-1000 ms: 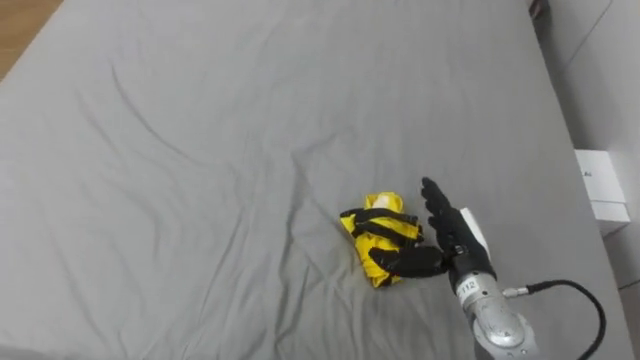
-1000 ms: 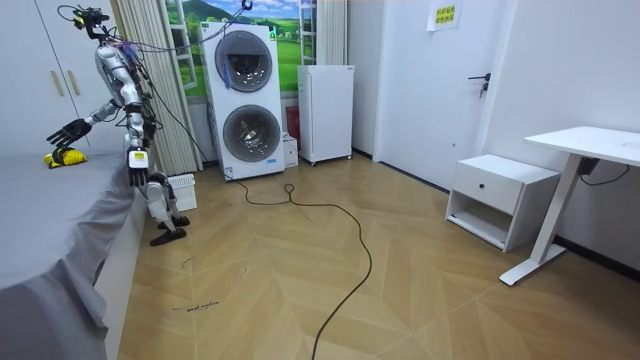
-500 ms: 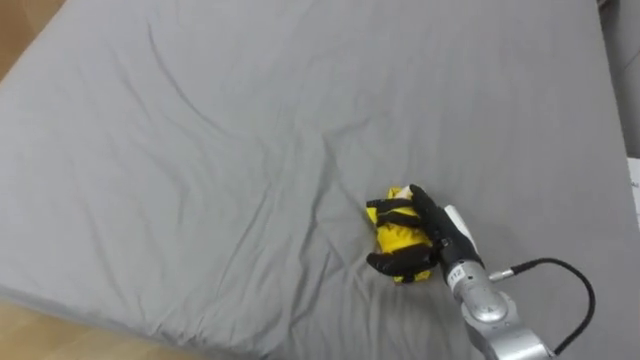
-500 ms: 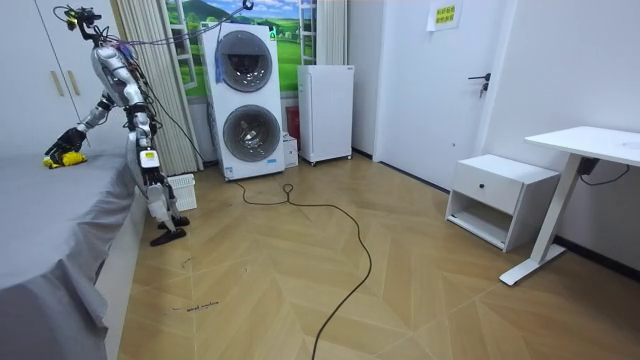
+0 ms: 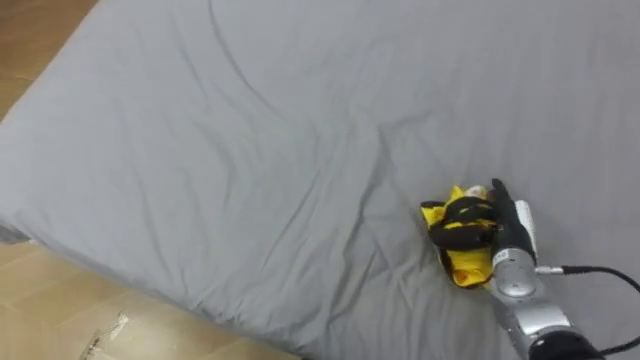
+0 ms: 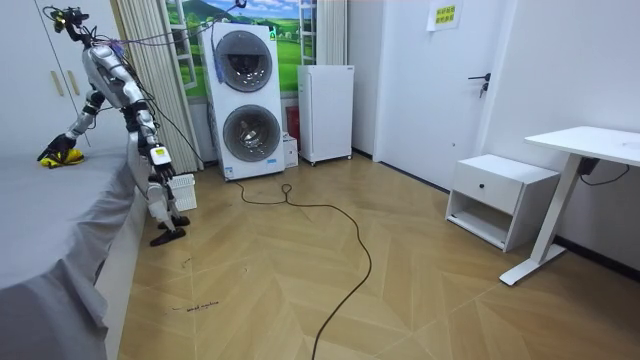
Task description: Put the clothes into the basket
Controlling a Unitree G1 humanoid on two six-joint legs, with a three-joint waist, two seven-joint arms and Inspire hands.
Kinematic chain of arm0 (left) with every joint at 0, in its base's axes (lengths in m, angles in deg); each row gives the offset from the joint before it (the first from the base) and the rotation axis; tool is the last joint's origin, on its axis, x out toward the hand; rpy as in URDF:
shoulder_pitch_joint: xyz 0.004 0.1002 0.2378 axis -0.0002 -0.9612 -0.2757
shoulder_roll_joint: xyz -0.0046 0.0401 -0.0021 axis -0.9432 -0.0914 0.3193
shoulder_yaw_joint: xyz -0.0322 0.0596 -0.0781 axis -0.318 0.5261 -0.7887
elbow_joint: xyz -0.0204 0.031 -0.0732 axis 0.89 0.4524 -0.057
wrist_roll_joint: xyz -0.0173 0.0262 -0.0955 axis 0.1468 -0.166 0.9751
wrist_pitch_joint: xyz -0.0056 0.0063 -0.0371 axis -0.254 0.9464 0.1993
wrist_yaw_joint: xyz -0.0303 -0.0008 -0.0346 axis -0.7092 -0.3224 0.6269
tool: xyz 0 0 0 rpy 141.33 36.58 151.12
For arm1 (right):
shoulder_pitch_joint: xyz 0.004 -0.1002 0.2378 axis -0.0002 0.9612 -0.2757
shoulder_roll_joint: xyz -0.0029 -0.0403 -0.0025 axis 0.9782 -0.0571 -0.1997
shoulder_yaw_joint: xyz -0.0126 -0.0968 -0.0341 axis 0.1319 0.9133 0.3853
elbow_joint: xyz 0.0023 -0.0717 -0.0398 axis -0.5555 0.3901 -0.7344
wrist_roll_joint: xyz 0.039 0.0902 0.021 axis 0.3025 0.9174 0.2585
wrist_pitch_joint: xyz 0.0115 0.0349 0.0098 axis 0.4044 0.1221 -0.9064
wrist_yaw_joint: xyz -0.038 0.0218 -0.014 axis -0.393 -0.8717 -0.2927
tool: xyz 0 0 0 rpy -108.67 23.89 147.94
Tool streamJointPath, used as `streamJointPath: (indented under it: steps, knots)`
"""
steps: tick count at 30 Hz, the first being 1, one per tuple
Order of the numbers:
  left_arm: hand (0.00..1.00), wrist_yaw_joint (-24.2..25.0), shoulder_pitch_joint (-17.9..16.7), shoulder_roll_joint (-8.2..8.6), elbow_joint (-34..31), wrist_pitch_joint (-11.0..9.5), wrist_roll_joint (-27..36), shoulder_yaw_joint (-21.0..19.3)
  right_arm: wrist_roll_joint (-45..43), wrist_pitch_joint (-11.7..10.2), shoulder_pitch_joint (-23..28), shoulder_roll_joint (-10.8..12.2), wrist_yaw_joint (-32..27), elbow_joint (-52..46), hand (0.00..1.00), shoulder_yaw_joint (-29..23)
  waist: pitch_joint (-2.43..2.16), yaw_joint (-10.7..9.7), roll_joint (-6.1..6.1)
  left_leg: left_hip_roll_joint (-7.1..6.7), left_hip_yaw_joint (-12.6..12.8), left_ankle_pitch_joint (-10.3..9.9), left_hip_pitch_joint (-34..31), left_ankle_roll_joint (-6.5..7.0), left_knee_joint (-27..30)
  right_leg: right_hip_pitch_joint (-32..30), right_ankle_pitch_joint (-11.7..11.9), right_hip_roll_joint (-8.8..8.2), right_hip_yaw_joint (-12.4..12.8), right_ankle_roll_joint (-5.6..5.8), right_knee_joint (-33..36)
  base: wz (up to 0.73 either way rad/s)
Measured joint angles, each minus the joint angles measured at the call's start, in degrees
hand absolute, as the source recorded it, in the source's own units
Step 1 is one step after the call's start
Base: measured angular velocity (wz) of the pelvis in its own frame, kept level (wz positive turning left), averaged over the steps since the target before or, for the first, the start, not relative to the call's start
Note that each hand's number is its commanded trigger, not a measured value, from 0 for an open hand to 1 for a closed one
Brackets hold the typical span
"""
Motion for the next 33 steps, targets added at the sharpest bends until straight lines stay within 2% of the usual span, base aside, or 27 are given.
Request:
streamJointPath:
  steps: [3,8,10,17,21,25,28,30,33]
  knots:
    - [0.0,-0.33,0.17,0.0,-0.53,0.55,-1.36,0.38,-1.53,0.18,-2.54,-1.82,-0.41,2.69,1.0,-0.85,0.14,0.21,0.29,-0.48,-0.03,0.41,-1.39,0.68,-0.1,-1.26,0.01,-0.36,0.13,-0.03,0.01,0.06]
    - [0.0,-0.88,1.7,-0.13,-0.5,1.95,-1.39,1.52,-1.45,-0.09,-4.44,-3.46,-0.71,6.46,1.0,-0.47,0.24,0.99,0.45,-0.65,-0.02,0.79,-2.89,1.25,0.04,-2.67,0.28,-0.53,0.11,-0.29,0.19,0.02]
    - [0.0,-1.11,2.78,-0.23,-0.57,2.05,-1.37,3.2,-1.79,0.16,-5.83,-5.25,-0.69,8.42,1.0,-0.54,0.37,1.62,0.65,-0.66,-0.03,0.88,-3.42,1.37,0.27,-3.11,0.28,-0.66,-0.05,-0.3,0.53,0.04]
    - [0.0,-1.25,4.16,-0.31,-2.21,2.11,-1.33,5.38,-3.27,0.87,-6.62,-6.45,-0.2,9.75,1.0,-0.6,0.67,1.66,0.41,-0.64,0.38,0.92,-4.66,1.43,0.83,-4.27,0.27,-0.68,0.39,-0.29,0.6,-0.02]
    - [0.0,-1.93,5.43,-0.49,-4.34,1.06,0.2,5.15,-3.36,1.41,-6.73,-6.77,0.74,10.15,1.0,-0.79,1.09,1.16,-0.47,-0.67,0.47,0.92,-4.5,1.43,0.53,-4.32,0.26,-0.72,0.69,-0.27,0.85,0.02]
    - [0.0,-2.13,6.48,-0.63,-4.26,-1.06,2.65,5.16,-3.57,1.8,-6.71,-6.87,2.58,10.54,1.0,-0.78,1.01,-0.23,-1.41,-0.67,0.51,0.93,-3.85,1.43,-0.28,-4.1,0.26,-0.72,0.86,-0.26,1.13,0.04]
    - [0.0,-2.15,6.41,-1.12,-3.59,-1.2,3.3,5.09,-3.5,2.87,-6.23,-6.93,2.59,10.63,1.0,-1.21,0.96,-0.88,-2.54,-0.65,1.06,0.93,-3.16,1.43,-0.54,-3.79,0.27,-0.76,1.36,-0.25,1.12,-0.06]
    - [0.0,-2.19,6.42,-1.34,-2.88,-1.2,3.34,5.1,-2.98,2.93,-6.08,-7.21,2.45,10.57,1.0,-1.25,0.97,-1.49,-2.93,-0.65,1.34,0.93,-2.48,1.43,-0.81,-3.42,0.28,-0.71,2.43,-0.24,1.11,-0.11]
    - [0.0,-2.17,6.32,-1.41,-2.18,-1.2,3.26,4.69,-1.8,2.93,-4.6,-7.83,1.39,9.72,1.0,-1.59,0.75,-1.85,-3.41,-0.56,2.5,0.93,-0.08,1.43,-1.53,-1.63,0.43,-0.65,3.88,0.01,0.73,-0.18]
